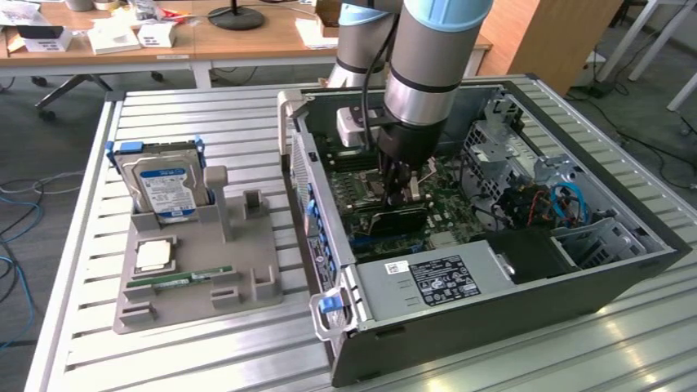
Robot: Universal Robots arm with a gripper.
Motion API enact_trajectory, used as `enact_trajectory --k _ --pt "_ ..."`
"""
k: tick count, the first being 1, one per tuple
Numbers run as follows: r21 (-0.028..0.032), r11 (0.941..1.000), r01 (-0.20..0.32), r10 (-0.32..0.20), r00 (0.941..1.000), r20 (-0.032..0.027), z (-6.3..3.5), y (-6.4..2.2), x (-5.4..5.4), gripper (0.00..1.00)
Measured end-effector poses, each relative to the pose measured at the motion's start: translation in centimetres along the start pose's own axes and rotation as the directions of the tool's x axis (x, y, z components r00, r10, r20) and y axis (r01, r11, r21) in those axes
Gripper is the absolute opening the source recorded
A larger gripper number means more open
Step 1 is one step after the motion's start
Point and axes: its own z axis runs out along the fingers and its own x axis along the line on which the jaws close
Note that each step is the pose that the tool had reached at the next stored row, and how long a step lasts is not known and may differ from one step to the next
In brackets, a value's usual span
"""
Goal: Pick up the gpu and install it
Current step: 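Press down on the gpu until it lock into place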
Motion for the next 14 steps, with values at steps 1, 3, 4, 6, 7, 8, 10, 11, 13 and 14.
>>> enact_trajectory --k 1,3,4,6,7,8,10,11,13,14 --pt "0.0 1.0 0.0 0.0 1.0 0.0 0.0 0.0 0.0 0.11" --pt "0.0 1.0 0.0 0.0 1.0 -0.0001 0.03 0.01 0.0 0.11" --pt "0.0 1.0 0.0 0.0 1.0 -0.0003 0.04 0.02 0.01 0.11" --pt "-0.0001 1.0 0.0 0.0 1.0 -0.0003 0.05 0.03 0.01 0.11" --pt "-0.0001 1.0 0.0 0.0 1.0 -0.0001 0.05 0.03 0.01 0.11" --pt "-0.0001 1.0 0.0 0.0 1.0 -0.0001 0.06 0.03 0.0 0.11" --pt "0.0 1.0 0.0 0.0 1.0 -0.0001 0.1 0.03 0.01 0.11" --pt "-0.0001 1.0 0.0 0.0 1.0 -0.0004 0.12 0.04 0.01 0.11" --pt "-0.0002 1.0 0.0 0.0 1.0 -0.0005 0.13 0.05 0.01 0.11" --pt "-0.0001 1.0 0.0 0.0 1.0 -0.0002 0.14 0.05 0.01 0.11"
